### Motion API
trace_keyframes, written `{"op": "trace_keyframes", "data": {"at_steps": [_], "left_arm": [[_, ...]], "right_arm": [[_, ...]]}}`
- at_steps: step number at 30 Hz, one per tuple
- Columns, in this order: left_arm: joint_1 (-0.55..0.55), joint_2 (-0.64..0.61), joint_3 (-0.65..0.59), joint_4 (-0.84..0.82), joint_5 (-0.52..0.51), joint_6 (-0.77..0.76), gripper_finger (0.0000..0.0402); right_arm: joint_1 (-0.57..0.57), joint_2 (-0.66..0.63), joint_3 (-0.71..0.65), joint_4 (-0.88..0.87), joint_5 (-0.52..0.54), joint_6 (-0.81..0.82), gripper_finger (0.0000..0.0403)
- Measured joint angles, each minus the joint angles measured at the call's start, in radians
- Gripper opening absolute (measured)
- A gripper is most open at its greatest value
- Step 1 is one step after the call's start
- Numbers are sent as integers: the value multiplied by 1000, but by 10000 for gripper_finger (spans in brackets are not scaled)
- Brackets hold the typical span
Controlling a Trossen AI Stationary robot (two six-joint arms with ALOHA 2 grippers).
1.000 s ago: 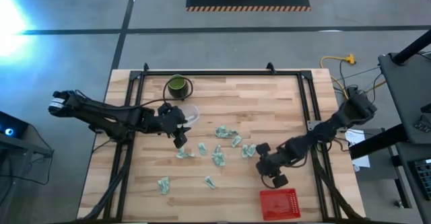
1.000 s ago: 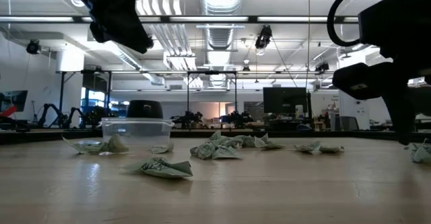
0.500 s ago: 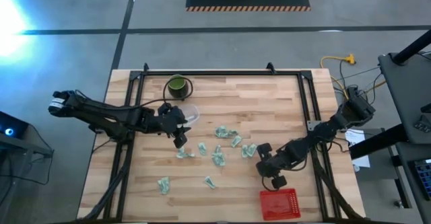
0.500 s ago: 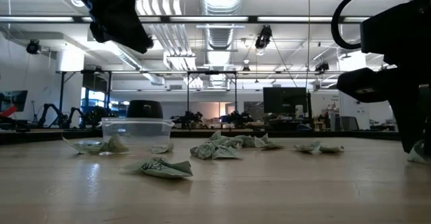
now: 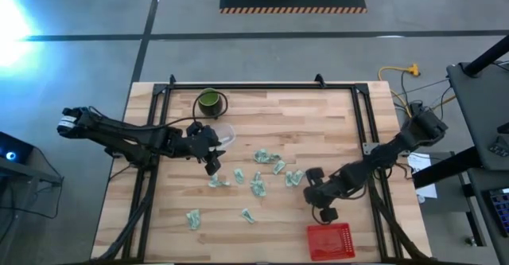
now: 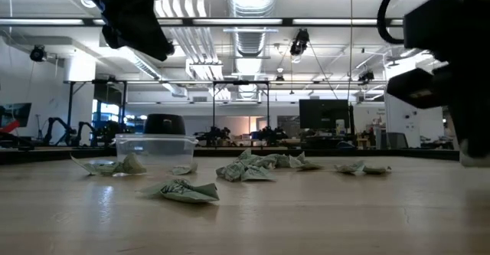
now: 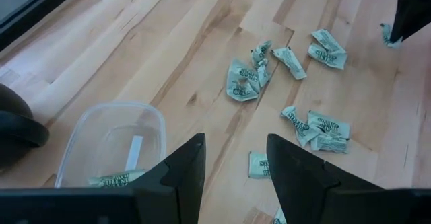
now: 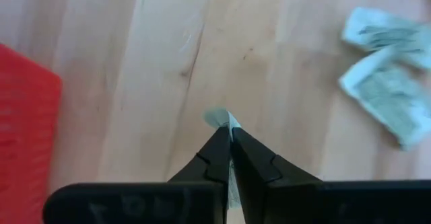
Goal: Pick and place items into bin
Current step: Put the green stevia packet into the red basket
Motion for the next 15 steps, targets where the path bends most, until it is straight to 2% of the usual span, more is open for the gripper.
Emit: {"op": "trace_keyframes", "data": {"at_steps": [7, 15], "left_arm": [[0, 0, -1, 0, 0, 0, 141], [0, 0, -3, 3, 0, 0, 141]], "right_arm": [[17, -177, 28, -49, 4, 90, 9], [178, -327, 48, -42, -32, 290, 9]]}}
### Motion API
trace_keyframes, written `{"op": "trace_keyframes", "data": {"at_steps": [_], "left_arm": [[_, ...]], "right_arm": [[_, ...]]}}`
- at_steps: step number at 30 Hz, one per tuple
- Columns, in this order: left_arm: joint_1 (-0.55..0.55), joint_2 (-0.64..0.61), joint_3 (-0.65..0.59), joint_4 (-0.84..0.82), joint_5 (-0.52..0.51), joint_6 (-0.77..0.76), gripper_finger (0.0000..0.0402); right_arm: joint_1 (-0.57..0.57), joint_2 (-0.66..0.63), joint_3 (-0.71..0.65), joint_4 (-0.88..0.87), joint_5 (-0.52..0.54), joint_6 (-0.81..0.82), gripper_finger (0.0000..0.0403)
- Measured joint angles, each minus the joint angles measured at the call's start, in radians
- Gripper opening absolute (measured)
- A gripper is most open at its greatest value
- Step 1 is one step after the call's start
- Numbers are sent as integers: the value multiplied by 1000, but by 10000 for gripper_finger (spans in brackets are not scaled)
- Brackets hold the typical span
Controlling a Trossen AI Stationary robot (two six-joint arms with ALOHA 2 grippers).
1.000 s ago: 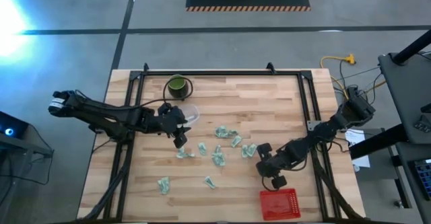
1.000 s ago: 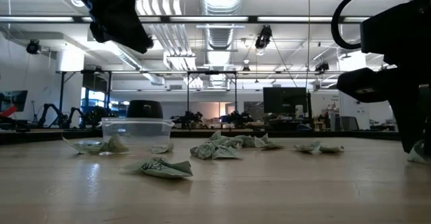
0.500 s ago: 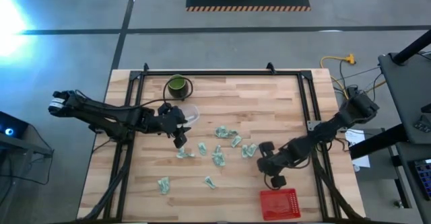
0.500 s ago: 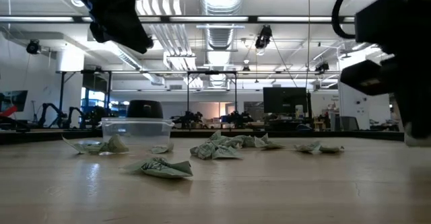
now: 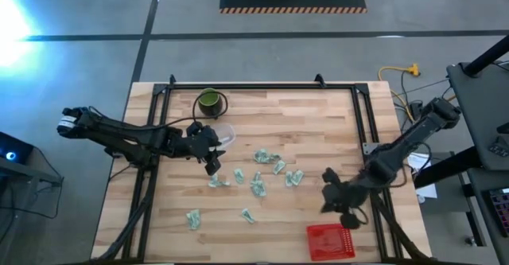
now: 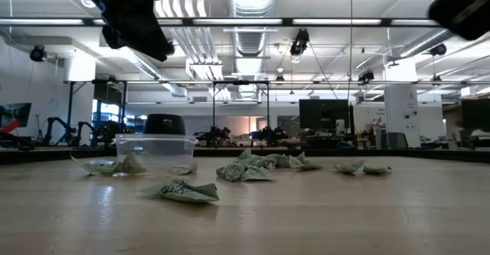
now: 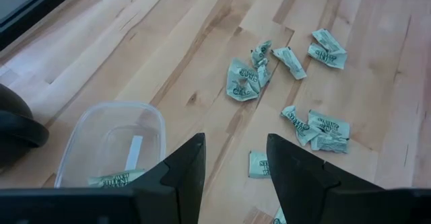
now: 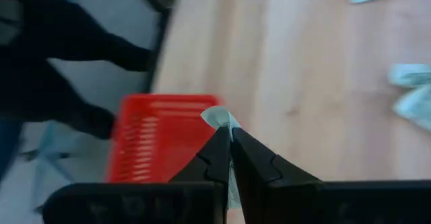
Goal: Pick and place items into bin
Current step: Put the green stevia packet into the red basket, then put the green stevia packet into the transparent bin
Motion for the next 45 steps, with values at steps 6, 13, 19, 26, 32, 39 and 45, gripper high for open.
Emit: {"op": "trace_keyframes", "data": {"at_steps": [6, 13, 19, 26, 32, 39, 45], "left_arm": [[0, 0, -9, 33, 0, 1, 141], [0, 0, -11, 65, -9, 10, 141], [0, 0, -11, 75, -11, 9, 141], [0, 0, -10, 80, -7, 6, 141], [0, 0, -10, 78, -6, 6, 141], [0, 0, -10, 78, 26, 0, 141], [-31, 0, -12, 44, 249, 30, 141]], "right_arm": [[120, 29, 40, 5, 3, 97, 8], [140, 137, 56, 127, -6, 91, 9], [141, 259, 56, 188, -123, 99, 9], [140, 329, 88, 188, -132, 104, 9], [146, 342, 90, 187, -129, 118, 38], [147, 333, 87, 165, -112, 137, 100], [147, 267, 108, 75, 96, 106, 109]]}}
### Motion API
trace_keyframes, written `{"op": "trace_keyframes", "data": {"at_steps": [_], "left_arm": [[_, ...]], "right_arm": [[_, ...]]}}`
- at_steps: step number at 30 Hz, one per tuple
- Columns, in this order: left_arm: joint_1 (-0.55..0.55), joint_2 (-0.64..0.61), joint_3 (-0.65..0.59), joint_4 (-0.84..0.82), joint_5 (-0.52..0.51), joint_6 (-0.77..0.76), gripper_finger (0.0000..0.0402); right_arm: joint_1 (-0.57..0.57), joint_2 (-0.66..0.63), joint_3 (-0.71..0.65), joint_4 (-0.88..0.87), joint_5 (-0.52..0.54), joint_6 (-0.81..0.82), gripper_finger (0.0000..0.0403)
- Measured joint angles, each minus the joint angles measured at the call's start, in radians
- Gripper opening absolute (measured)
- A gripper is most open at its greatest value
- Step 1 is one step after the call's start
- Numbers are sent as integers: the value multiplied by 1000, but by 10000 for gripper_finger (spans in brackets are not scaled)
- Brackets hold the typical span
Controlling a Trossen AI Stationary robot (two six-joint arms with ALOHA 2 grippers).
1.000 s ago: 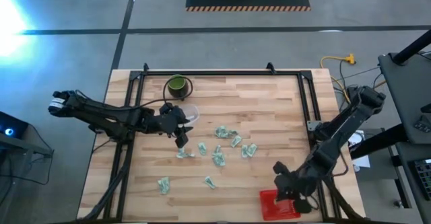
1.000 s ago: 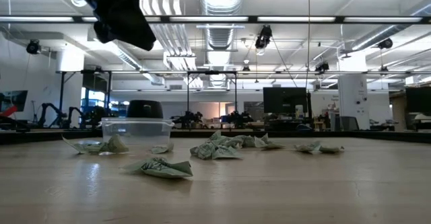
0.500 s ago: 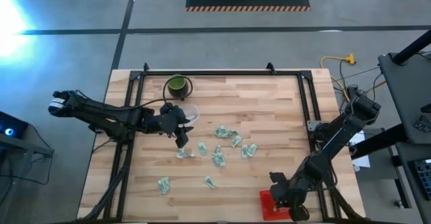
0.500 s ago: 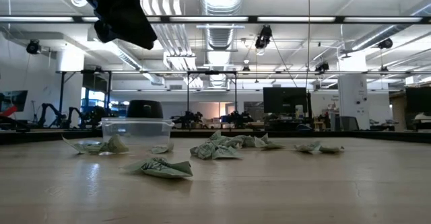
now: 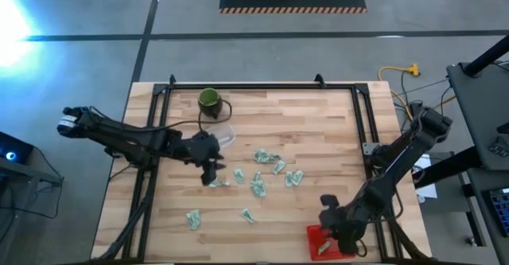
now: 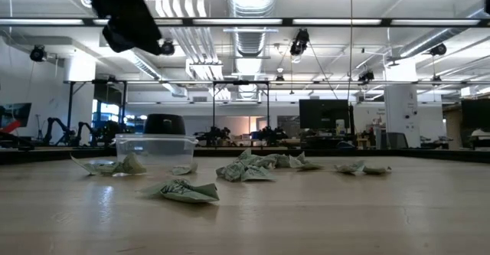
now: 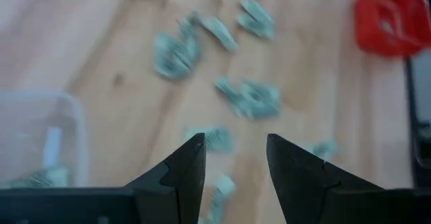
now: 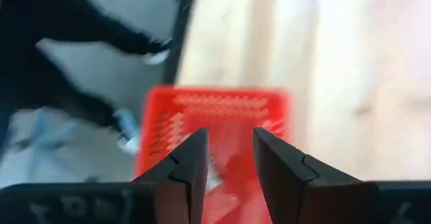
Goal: Pick and place items into bin
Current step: Put the green stevia packet into the transparent bin
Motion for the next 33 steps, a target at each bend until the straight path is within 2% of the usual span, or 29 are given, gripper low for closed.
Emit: {"op": "trace_keyframes", "data": {"at_steps": [7, 13, 16, 21, 24, 33], "left_arm": [[-87, 7, -3, -145, 5, 4, 141], [-156, 79, -28, -186, 12, 80, 141], [-163, 147, -32, -145, 5, 92, 141], [-163, 287, -25, -15, -4, 222, 141], [-164, 368, -4, -28, -47, 234, 141], [-163, 501, 14, 6, -50, 234, 141]], "right_arm": [[0, -127, -1, -172, 322, -12, 87], [-25, -207, -2, -248, 476, -3, 72], [-48, -229, -2, -246, 495, -4, 68], [-71, -230, -2, -247, 517, -4, 74], [-73, -230, -4, -249, 517, -15, 84], [-73, -232, -9, -262, 518, 9, 115]]}}
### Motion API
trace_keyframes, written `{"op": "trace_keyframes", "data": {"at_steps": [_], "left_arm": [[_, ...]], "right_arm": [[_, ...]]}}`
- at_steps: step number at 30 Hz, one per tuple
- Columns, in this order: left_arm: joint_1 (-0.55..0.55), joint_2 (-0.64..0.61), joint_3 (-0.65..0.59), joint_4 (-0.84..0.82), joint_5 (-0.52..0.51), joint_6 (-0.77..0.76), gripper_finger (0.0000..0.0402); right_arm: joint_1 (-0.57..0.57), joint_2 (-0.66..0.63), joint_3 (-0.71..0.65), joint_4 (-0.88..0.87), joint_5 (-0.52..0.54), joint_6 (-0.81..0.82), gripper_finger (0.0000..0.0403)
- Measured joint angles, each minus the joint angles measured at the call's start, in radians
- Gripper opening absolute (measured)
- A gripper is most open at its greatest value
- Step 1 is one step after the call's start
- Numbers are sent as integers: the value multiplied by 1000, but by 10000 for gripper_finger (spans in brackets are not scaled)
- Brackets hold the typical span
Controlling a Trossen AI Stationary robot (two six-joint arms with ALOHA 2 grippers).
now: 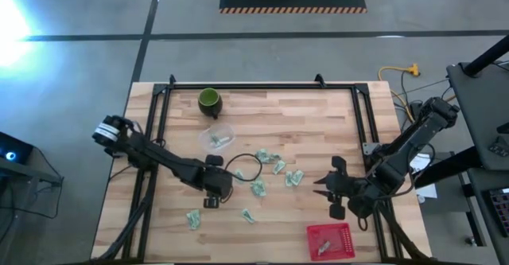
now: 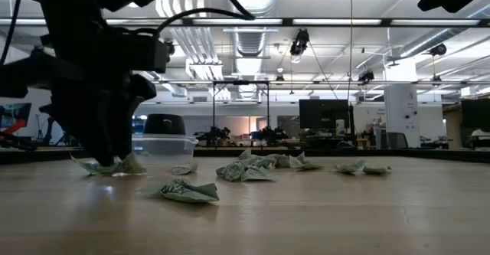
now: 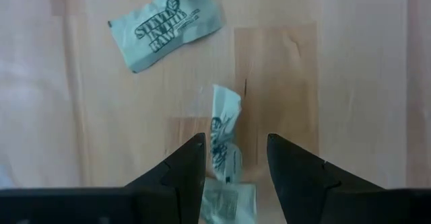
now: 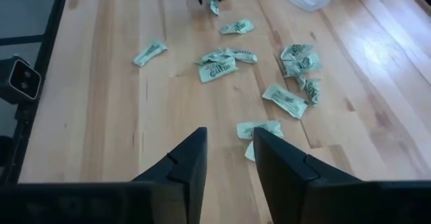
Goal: Pick and place items into bin
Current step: Put the green stevia packet into the transparent bin
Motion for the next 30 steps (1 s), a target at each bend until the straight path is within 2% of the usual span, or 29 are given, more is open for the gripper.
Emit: {"op": "trace_keyframes", "data": {"at_steps": [8, 20, 30], "left_arm": [[7, 21, 0, 29, -33, -3, 130], [11, 22, -1, 37, -22, -3, 6], [11, -1, 42, 47, -26, 3, 1]], "right_arm": [[0, 1, -3, 1, 0, 6, 117], [0, 1, -5, 3, 0, 18, 87], [1, 1, -5, 3, 0, 17, 68]]}}
